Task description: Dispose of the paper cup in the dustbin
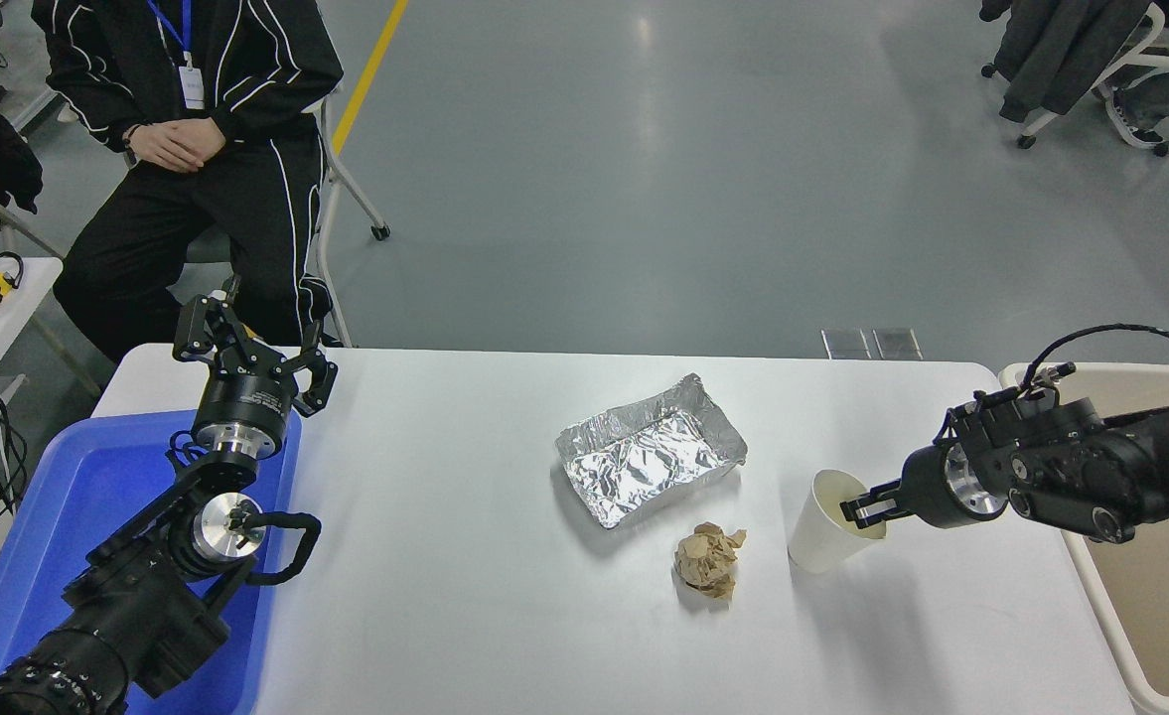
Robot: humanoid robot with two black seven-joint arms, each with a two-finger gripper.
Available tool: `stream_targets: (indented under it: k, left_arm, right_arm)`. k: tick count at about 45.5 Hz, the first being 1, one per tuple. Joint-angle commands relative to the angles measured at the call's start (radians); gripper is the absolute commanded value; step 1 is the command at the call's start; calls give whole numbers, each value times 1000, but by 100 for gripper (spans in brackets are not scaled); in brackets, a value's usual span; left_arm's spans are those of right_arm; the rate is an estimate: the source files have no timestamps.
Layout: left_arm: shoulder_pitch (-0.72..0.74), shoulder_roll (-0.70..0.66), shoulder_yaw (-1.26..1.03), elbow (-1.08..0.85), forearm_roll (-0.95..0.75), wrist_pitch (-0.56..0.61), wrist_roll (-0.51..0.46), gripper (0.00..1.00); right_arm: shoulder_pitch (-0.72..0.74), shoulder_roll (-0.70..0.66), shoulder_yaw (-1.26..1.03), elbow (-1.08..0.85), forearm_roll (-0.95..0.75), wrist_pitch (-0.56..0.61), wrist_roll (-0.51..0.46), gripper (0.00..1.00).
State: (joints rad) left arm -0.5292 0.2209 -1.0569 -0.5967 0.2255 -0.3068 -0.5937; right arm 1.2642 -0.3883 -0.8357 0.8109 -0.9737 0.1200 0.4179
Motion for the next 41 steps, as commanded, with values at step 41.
stream_targets:
  k: [41]
  left_arm:
    - [0,0,0,0,0,0,0,100]
  right_arm:
    - [-11,-150,521,-358,417,6,4,0]
